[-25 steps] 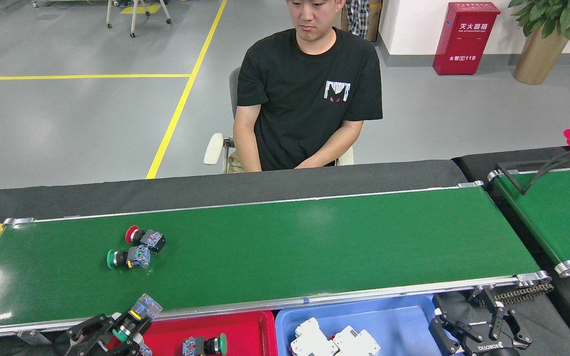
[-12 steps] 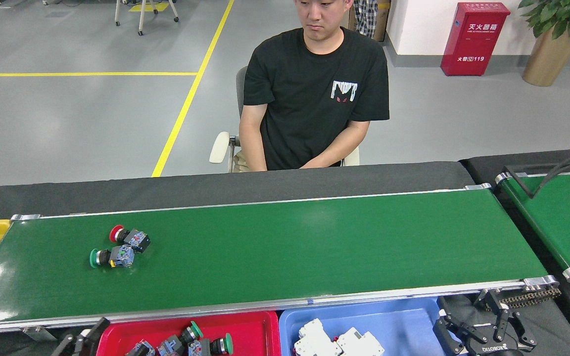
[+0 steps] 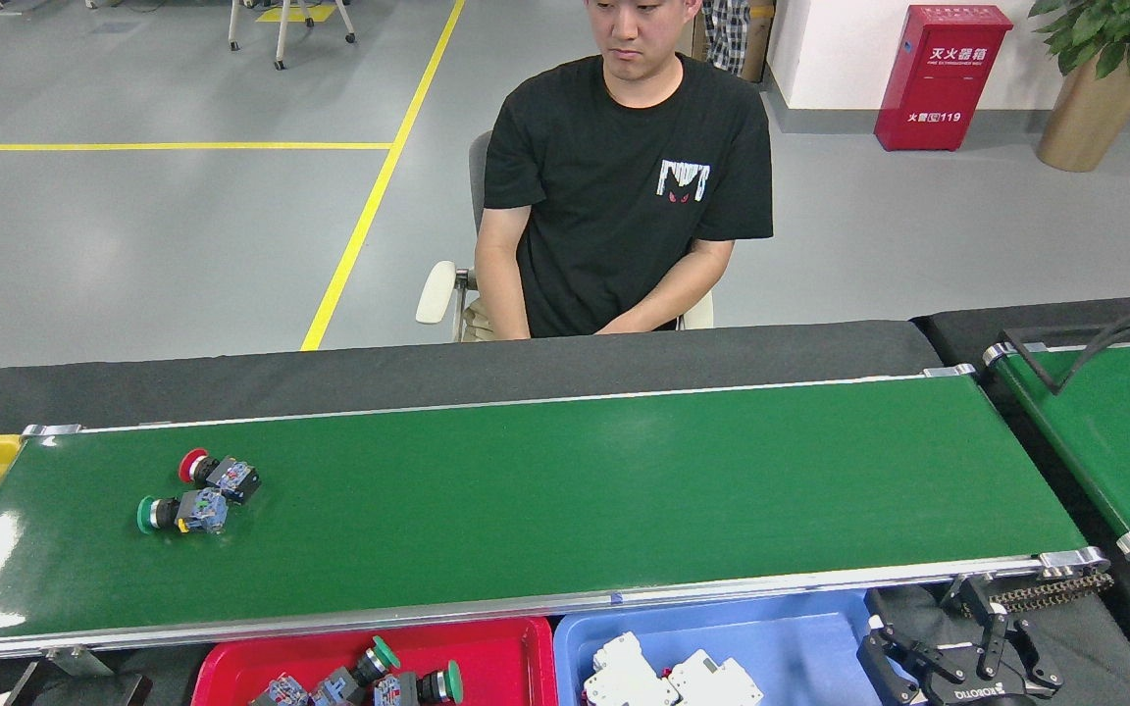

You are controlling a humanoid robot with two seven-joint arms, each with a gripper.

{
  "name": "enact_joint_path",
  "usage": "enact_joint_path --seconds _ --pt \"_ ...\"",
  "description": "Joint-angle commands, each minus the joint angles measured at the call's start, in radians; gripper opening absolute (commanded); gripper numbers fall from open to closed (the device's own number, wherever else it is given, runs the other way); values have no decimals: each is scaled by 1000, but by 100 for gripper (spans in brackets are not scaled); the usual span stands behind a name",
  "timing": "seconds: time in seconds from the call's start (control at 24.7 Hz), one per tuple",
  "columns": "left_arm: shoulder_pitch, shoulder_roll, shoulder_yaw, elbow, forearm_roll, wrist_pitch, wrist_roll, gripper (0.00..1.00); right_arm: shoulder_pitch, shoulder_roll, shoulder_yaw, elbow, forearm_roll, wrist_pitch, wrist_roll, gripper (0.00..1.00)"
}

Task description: Pick switch part from conveyor to tray

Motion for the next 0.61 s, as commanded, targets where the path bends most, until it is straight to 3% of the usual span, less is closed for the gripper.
enact_joint_path --seconds 0.0,0.28,0.57 --pt "-52 21 2 17 0 49 -93 100 -4 -4 -2 -14 0 -3 -6 100" --pt "-254 109 -7 229 -2 75 -176 100 -4 -8 1 -14 2 -3 -8 100" --pt "-320 141 -50 323 -2 73 -176 100 -7 -10 3 -13 2 -4 -8 100"
